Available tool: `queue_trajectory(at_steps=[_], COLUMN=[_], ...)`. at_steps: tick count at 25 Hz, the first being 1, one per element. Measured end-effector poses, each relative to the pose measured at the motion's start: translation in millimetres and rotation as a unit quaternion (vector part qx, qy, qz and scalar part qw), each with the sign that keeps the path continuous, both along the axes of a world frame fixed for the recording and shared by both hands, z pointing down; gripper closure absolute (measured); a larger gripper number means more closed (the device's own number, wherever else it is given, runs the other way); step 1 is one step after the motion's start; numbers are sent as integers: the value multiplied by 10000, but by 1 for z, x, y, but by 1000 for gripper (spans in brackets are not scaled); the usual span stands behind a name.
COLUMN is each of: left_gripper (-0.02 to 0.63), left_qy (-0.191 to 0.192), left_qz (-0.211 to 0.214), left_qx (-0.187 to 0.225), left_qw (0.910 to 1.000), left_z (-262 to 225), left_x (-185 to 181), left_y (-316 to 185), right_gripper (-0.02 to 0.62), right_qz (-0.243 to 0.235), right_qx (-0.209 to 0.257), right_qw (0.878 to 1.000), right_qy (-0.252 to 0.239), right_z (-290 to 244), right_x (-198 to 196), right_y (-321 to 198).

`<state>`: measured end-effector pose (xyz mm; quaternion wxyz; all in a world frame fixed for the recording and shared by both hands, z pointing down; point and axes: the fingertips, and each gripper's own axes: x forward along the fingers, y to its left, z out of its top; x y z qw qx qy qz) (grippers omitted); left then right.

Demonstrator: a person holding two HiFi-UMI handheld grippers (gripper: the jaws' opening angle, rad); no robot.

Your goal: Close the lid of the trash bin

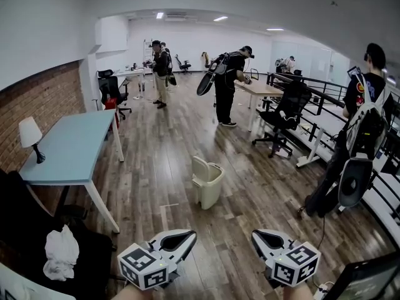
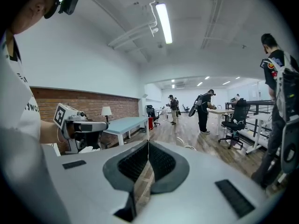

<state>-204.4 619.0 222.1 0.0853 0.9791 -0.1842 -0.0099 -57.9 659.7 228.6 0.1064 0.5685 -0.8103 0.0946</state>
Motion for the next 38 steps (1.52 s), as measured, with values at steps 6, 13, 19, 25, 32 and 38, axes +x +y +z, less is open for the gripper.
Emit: queue_trajectory(at_steps=[6,13,19,25,32,38], left_gripper=[601,601,601,601,601,601], left_qy=[81,-33,-135,-166,-193,-151], left_qz=[29,-57,-133,-211,-444,-719], left_qx=[-102,-225,-111,-222,-424,-513], left_qw=[9999,9997,9998,9994,9979,9960], left_z=[10,30,44,44,54,62], left_x=[-15,-20,-4,39,84,97], left_y=[-17,-45,-88,-157,-238,-293], right_gripper=[586,586,586,586,586,586], right_qz=[67,-66,-417,-254,-284,-545], right_qx=[-97,-284,-539,-548,-665,-691], right_qw=[9999,9992,9976,9976,9973,9959], right_qy=[-48,267,-80,345,125,225], right_z=[13,38,71,70,70,77], right_x=[-16,-29,-37,33,98,118], right_y=[-23,-38,-86,-161,-243,-300])
